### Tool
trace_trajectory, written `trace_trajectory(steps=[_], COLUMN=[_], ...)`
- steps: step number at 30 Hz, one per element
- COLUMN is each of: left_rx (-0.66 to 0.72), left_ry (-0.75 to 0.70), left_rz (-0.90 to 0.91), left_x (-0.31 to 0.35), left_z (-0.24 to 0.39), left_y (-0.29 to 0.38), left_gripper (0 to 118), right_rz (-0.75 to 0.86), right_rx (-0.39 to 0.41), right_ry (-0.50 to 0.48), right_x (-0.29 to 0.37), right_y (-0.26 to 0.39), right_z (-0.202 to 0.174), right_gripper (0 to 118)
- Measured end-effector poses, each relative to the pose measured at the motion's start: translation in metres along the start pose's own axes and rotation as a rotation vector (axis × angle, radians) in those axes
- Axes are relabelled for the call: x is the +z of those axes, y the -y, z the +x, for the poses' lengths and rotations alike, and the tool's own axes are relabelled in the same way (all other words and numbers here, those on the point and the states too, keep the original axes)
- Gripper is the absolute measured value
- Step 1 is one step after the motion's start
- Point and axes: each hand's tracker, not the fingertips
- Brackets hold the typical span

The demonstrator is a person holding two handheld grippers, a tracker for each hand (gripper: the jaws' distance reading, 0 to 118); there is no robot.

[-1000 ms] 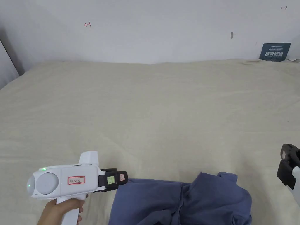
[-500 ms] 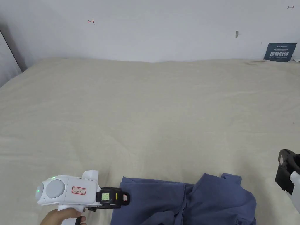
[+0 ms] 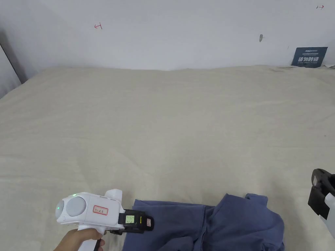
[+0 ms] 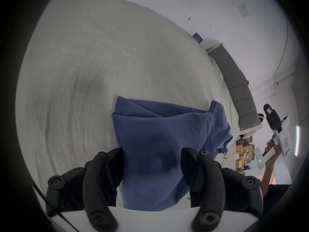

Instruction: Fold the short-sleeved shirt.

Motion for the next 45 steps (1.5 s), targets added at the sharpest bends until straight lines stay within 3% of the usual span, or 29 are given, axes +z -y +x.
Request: trace_trajectory(steps=[4, 5, 16, 33, 39, 45], left_rx=[-0.010, -0.012, -0.151, -0.088, -0.090, -0.172], left_ry=[-0.026, -0.032, -0.133, -0.354, -0.440, -0.389], left_rz=[-0.004, -0.005, 0.007, 0.052, 0.013, -0.032], left_x=[0.002, 0.001, 0.023, 0.133, 0.105, 0.076], left_z=[0.007, 0.001, 0.042, -0.005, 0.037, 0.095], left_y=[0.002, 0.002, 0.002, -0.023, -0.026, -0.043], left_gripper=[20, 17, 7, 7, 7, 7], right_rz=[0.001, 0.001, 0.012, 0.011, 0.008, 0.017], right_rx=[-0.002, -0.004, -0.015, -0.013, -0.012, -0.022], right_ry=[0.002, 0.003, 0.010, -0.009, -0.020, -0.015], right_x=[0.001, 0.000, 0.003, -0.002, 0.001, 0.008], right_y=[0.001, 0.001, -0.001, 0.000, 0.000, -0.001], right_z=[0.004, 0.004, 0.009, 0.001, -0.001, 0.008], right_gripper=[0, 0, 0, 0, 0, 0])
